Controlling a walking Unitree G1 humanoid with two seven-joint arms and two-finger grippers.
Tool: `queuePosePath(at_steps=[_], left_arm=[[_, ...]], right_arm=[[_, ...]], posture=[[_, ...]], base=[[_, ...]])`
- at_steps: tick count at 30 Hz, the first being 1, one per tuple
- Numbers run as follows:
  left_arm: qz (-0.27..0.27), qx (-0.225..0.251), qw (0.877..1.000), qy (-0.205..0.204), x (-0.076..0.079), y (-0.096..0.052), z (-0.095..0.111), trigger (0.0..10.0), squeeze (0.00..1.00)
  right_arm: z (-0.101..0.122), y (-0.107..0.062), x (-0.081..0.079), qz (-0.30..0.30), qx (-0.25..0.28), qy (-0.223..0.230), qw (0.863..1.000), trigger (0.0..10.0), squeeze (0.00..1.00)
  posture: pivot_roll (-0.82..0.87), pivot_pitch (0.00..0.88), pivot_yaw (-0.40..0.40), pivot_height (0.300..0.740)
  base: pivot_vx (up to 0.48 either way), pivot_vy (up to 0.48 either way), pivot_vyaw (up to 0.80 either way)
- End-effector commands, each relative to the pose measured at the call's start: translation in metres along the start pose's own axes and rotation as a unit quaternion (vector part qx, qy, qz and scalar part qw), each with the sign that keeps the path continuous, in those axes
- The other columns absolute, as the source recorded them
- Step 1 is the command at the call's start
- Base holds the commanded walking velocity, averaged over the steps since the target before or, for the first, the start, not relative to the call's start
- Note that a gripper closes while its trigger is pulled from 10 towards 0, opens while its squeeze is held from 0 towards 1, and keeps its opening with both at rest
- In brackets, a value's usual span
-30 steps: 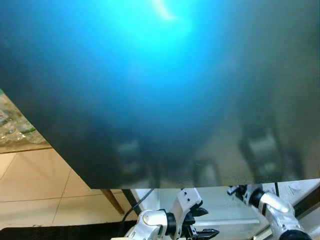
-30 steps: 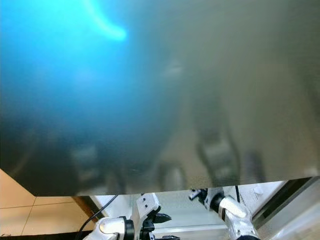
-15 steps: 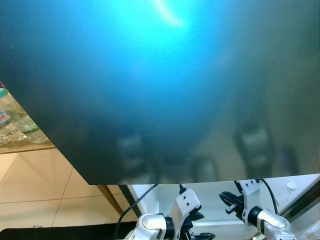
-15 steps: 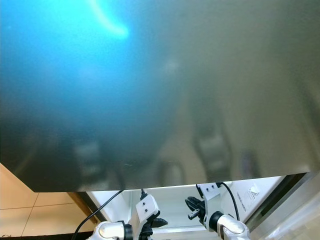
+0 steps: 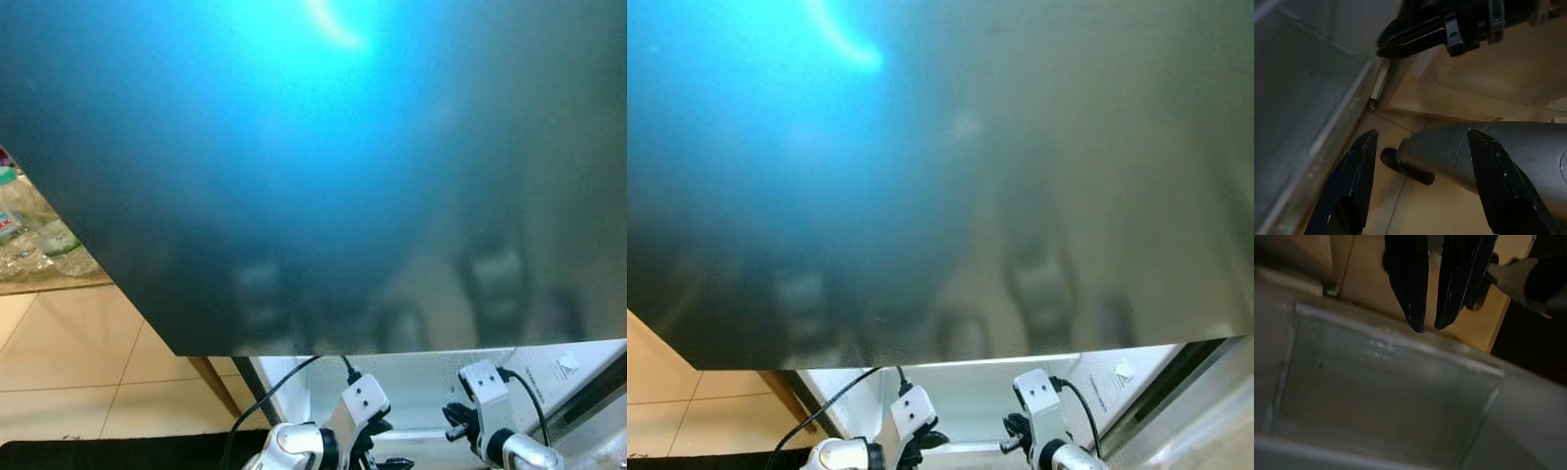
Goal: Restocking fridge
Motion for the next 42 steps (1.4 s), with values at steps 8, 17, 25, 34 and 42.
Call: queuePosePath(at_steps=[8, 17, 25, 34, 42], left_arm=[[0.013, -0.013, 1.000, -0.014, 0.000, 0.001, -0.012, 10.0, 0.00], [0.036, -0.031, 0.998, -0.034, -0.008, -0.011, -0.032, 10.0, 0.00], [0.100, -0.045, 0.992, -0.068, -0.034, -0.037, -0.051, 10.0, 0.00], [0.192, -0.069, 0.969, -0.139, -0.058, -0.076, -0.086, 10.0, 0.00], [0.310, -0.089, 0.918, -0.230, -0.072, -0.114, -0.125, 10.0, 0.00]], right_arm=[[-0.055, -0.016, -0.006, -0.035, -0.093, 0.024, 0.995, 10.0, 0.00], [-0.083, -0.029, -0.009, -0.052, -0.130, 0.043, 0.989, 10.0, 0.00], [-0.094, -0.033, -0.013, -0.053, -0.149, 0.043, 0.986, 10.0, 0.00], [-0.110, -0.043, -0.013, -0.067, -0.179, 0.054, 0.980, 10.0, 0.00], [-0.120, -0.049, -0.011, -0.083, -0.200, 0.056, 0.975, 10.0, 0.00]], posture=[[-0.11, 0.015, 0.051, 0.740], [-0.12, 0.021, 0.052, 0.740], [-0.11, 0.020, 0.043, 0.740], [-0.11, 0.022, 0.037, 0.740], [-0.12, 0.006, 0.027, 0.740]], base=[[-0.382, 0.000, 0.00], [-0.382, 0.000, 0.00], [-0.383, 0.000, 0.00], [-0.380, 0.000, 0.00], [-0.352, 0.000, 0.00]])
Point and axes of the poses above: a point about 5 cm out from each wrist's last joint towards the gripper, its own y axis pointing out of the wrist towards the gripper, its own z axis along the axis of the wrist's last joint, x = y × z, the point moved 6 cm from there along y, pointing out of the wrist towards the gripper, and after that the axes turned 7 degrees about -y, right-handed, at the moved point
